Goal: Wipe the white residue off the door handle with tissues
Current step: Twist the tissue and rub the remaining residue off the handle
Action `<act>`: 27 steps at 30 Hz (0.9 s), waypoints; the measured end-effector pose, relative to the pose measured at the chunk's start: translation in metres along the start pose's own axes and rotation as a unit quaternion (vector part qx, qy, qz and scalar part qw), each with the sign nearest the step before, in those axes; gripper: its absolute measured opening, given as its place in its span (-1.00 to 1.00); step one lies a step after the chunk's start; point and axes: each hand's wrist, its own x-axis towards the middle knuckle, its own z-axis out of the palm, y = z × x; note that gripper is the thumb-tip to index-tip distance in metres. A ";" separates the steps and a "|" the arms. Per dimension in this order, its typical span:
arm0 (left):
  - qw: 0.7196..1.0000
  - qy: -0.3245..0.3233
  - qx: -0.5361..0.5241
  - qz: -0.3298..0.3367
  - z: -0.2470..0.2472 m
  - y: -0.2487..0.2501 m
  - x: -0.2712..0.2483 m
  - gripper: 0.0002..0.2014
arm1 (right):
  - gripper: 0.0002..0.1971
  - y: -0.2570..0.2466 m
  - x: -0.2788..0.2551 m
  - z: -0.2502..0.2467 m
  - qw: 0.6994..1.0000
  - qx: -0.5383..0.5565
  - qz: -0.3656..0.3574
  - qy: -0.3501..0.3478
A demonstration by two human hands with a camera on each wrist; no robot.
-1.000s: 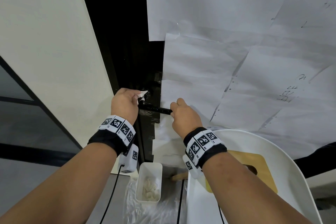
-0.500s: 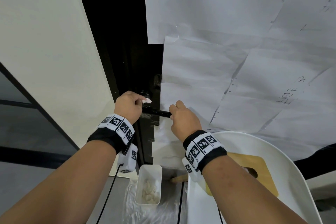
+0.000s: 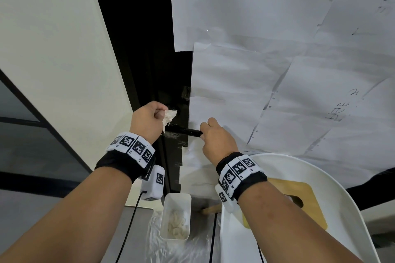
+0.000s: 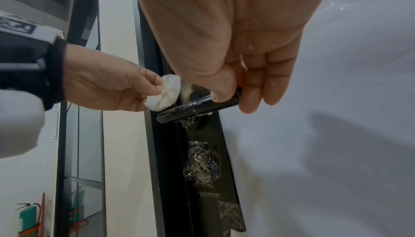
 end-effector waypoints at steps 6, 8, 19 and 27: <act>0.997 0.028 0.066 0.020 0.004 -0.011 0.003 -0.86 | -0.88 0.000 0.000 0.000 1.000 -0.004 0.001 0.000; 0.995 0.030 0.093 0.025 0.005 -0.015 0.004 -0.84 | -0.86 0.000 0.000 0.001 1.000 -0.005 0.000 0.000; 0.993 -0.036 0.109 0.018 0.008 -0.003 -0.001 -0.68 | -0.82 0.000 0.001 0.001 1.000 -0.006 0.000 -0.004; 0.966 -0.179 0.180 -0.055 -0.001 0.009 0.012 -0.64 | -0.88 0.000 0.001 0.001 1.000 -0.009 0.002 0.000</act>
